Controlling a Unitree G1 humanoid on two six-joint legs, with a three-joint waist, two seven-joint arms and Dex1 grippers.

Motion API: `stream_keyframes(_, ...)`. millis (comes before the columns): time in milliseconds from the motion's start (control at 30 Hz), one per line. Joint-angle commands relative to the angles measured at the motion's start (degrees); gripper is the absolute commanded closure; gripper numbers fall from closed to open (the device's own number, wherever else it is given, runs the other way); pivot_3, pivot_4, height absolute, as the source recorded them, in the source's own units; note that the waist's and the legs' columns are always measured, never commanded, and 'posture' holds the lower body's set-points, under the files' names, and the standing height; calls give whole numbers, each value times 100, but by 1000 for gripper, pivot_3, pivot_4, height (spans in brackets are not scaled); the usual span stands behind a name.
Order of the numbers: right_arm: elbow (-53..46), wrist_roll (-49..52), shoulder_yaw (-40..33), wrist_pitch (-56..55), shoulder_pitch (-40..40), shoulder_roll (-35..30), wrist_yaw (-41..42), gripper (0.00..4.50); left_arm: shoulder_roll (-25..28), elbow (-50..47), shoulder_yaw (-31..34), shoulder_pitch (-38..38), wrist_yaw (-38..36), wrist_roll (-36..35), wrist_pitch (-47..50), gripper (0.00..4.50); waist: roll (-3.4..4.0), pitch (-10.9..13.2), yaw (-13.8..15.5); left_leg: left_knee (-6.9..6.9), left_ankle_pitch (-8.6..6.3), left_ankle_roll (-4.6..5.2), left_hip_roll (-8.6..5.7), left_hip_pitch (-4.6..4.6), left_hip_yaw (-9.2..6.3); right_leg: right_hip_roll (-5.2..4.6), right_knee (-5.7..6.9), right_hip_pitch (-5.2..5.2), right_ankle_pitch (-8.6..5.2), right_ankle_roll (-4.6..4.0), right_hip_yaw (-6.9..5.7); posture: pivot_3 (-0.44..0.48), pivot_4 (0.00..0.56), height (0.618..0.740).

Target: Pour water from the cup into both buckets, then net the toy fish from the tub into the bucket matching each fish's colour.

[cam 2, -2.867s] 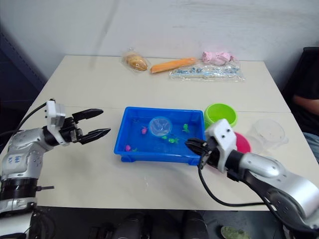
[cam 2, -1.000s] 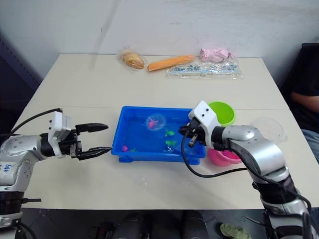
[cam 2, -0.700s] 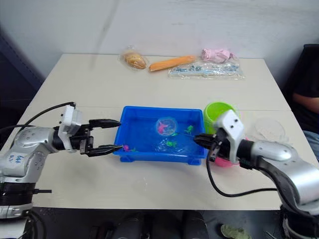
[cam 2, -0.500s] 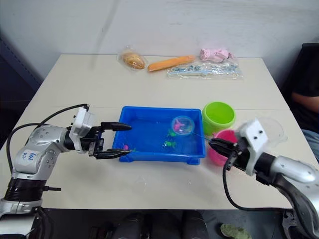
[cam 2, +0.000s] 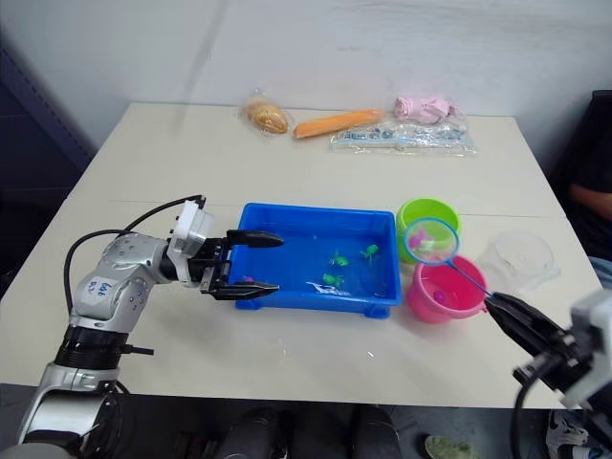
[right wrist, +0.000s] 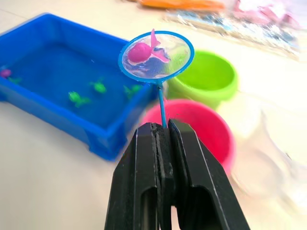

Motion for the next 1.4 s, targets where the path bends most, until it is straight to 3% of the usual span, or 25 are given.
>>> stream_keyframes(33,55,-873,3,-1181,327,265,249,4500,-110,78,-80,-146,-100,26,-136,48,2,-1,-17,-1,0,0,0,3,0,0,0,1,0,0,0,0,150,740)
stream_keyframes(400,1427,-3424,1019,-3987,460,604,44,4500,-206,304,-178,-284,-193,200,-354,48,4,-2,-20,1,3,-6,-1,8,4,5,0,-1,-1,-1,5,0,150,740)
stream_keyframes(733,2132,-4869,1268,-5966,313,446,-649,4500,-250,227,-146,-155,-111,213,-386,48,7,-4,-20,8,4,-7,8,10,3,4,-1,-1,-2,-4,9,0,150,740)
stream_keyframes(1400,2478,-7886,1081,-7421,364,101,-2486,4500,-256,121,-113,33,36,241,-505,48,15,-8,-25,18,5,-9,11,10,3,3,4,-1,-4,-6,12,0,150,740)
